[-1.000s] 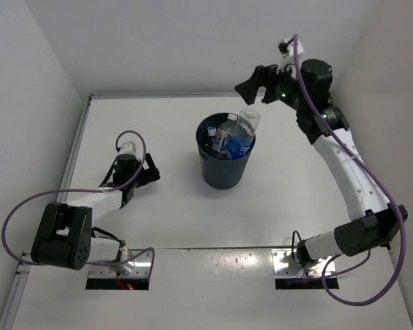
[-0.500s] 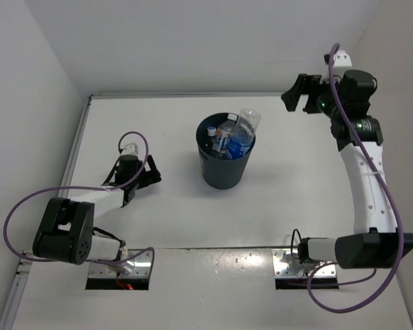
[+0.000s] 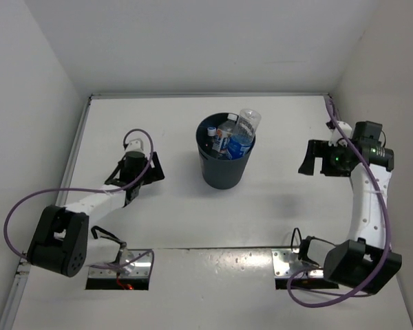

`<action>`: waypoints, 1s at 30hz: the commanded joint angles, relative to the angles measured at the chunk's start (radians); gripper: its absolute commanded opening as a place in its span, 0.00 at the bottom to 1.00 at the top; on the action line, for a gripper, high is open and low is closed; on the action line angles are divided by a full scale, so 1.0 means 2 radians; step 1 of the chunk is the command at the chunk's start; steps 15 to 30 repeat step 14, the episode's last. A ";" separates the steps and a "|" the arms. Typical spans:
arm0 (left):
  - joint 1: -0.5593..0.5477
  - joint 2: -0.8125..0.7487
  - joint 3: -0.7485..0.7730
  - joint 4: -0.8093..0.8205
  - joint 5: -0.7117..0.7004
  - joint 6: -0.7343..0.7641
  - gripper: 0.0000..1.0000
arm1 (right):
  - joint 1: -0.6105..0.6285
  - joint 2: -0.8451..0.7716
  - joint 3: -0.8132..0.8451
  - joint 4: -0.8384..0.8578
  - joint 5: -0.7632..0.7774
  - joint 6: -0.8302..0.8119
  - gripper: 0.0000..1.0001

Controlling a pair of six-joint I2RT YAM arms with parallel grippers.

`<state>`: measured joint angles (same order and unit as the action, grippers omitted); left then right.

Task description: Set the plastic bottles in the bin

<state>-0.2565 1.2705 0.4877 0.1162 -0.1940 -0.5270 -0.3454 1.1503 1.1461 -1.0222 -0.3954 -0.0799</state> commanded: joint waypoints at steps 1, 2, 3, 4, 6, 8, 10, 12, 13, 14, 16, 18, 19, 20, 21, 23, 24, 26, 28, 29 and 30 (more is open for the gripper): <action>-0.010 -0.042 0.035 -0.020 -0.019 0.010 0.95 | 0.002 -0.025 0.001 -0.026 0.004 -0.045 1.00; -0.010 -0.051 0.048 -0.025 -0.019 0.010 0.94 | 0.002 -0.025 -0.010 -0.017 0.010 -0.045 1.00; -0.010 -0.072 0.064 -0.033 -0.026 0.010 0.92 | 0.009 -0.040 -0.023 -0.001 0.019 -0.040 1.00; -0.010 -0.084 0.064 -0.040 -0.035 0.010 0.92 | 0.009 -0.045 -0.023 -0.001 0.025 -0.040 1.00; -0.024 -0.106 0.110 -0.085 -0.096 0.010 0.82 | 0.022 -0.050 -0.032 0.013 0.035 -0.025 1.00; -0.030 -0.133 0.151 -0.096 -0.140 0.006 0.82 | 0.022 -0.054 -0.037 0.026 0.035 -0.021 1.00; -0.035 -0.144 0.176 -0.105 -0.184 0.013 0.78 | 0.022 -0.059 -0.043 0.032 0.035 -0.008 1.00; -0.035 -0.149 0.193 -0.116 -0.203 0.018 0.75 | 0.022 -0.059 -0.048 0.032 0.035 -0.008 1.00; -0.035 -0.149 0.202 -0.126 -0.215 0.018 0.73 | 0.022 -0.059 -0.048 0.037 0.035 -0.008 1.00; -0.035 -0.149 0.222 -0.140 -0.230 0.011 0.70 | 0.022 -0.059 -0.048 0.037 0.035 -0.003 1.00; -0.035 -0.149 0.222 -0.140 -0.230 0.011 0.70 | 0.022 -0.059 -0.048 0.037 0.035 -0.003 1.00; -0.035 -0.149 0.222 -0.140 -0.230 0.011 0.70 | 0.022 -0.059 -0.048 0.037 0.035 -0.003 1.00; -0.035 -0.149 0.222 -0.140 -0.230 0.011 0.70 | 0.022 -0.059 -0.048 0.037 0.035 -0.003 1.00; -0.035 -0.149 0.222 -0.140 -0.230 0.011 0.70 | 0.022 -0.059 -0.048 0.037 0.035 -0.003 1.00; -0.035 -0.149 0.222 -0.140 -0.230 0.011 0.70 | 0.022 -0.059 -0.048 0.037 0.035 -0.003 1.00; -0.035 -0.149 0.222 -0.140 -0.230 0.011 0.70 | 0.022 -0.059 -0.048 0.037 0.035 -0.003 1.00; -0.035 -0.149 0.222 -0.140 -0.230 0.011 0.70 | 0.022 -0.059 -0.048 0.037 0.035 -0.003 1.00; -0.035 -0.149 0.222 -0.140 -0.230 0.011 0.70 | 0.022 -0.059 -0.048 0.037 0.035 -0.003 1.00; -0.035 -0.149 0.222 -0.140 -0.230 0.011 0.70 | 0.022 -0.059 -0.048 0.037 0.035 -0.003 1.00; -0.035 -0.149 0.222 -0.140 -0.230 0.011 0.70 | 0.022 -0.059 -0.048 0.037 0.035 -0.003 1.00; -0.035 -0.149 0.222 -0.140 -0.230 0.011 0.70 | 0.022 -0.059 -0.048 0.037 0.035 -0.003 1.00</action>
